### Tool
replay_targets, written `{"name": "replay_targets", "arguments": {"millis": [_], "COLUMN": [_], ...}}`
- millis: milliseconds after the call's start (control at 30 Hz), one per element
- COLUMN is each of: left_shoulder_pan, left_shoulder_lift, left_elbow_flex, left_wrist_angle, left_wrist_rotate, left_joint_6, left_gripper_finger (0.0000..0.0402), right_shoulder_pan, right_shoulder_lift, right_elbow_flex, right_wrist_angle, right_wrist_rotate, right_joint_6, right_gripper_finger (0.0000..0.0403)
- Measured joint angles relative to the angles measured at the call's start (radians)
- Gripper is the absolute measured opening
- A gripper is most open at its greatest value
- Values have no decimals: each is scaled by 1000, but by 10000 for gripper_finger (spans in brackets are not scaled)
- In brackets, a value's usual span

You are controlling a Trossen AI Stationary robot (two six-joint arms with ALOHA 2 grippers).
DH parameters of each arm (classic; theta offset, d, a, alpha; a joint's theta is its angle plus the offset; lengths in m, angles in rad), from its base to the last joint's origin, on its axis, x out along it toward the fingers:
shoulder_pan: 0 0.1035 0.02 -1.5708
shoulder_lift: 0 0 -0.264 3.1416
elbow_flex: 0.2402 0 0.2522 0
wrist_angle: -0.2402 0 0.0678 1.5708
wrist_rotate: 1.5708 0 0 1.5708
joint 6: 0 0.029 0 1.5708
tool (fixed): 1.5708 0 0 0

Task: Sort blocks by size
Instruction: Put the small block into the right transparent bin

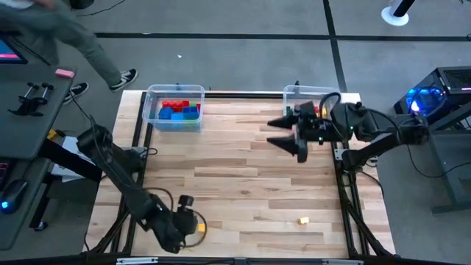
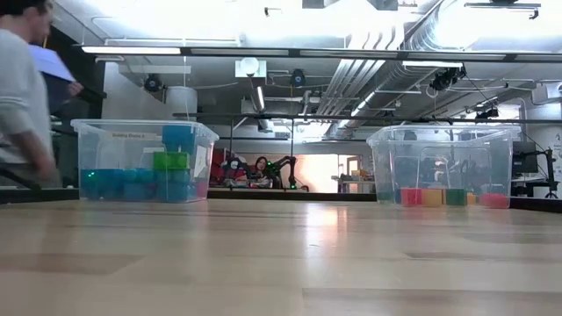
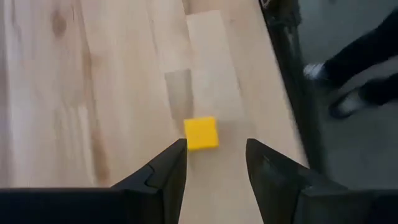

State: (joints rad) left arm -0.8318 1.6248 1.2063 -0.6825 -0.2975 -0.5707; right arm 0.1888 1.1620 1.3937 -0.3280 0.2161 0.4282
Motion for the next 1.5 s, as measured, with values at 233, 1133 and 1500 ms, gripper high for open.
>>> {"name": "replay_targets", "arguments": {"millis": [233, 1133, 1500], "left_shoulder_pan": [57, 112, 103], "left_shoulder_lift": [73, 270, 327], "left_elbow_flex": [13, 13, 13], "left_wrist_angle": [44, 104, 103], "left_wrist_rotate": [61, 170, 156], "left_joint_6": [104, -16, -55], "left_gripper_finger": [186, 292, 212], "right_shoulder_pan": [130, 207, 207], "right_shoulder_lift": [31, 110, 110], "right_elbow_flex": [0, 0, 0], "right_wrist_angle": [4, 2, -4], "right_wrist_rotate": [37, 155, 156], "right_joint_6": [116, 106, 106], "right_gripper_finger": [314, 314, 314]}}
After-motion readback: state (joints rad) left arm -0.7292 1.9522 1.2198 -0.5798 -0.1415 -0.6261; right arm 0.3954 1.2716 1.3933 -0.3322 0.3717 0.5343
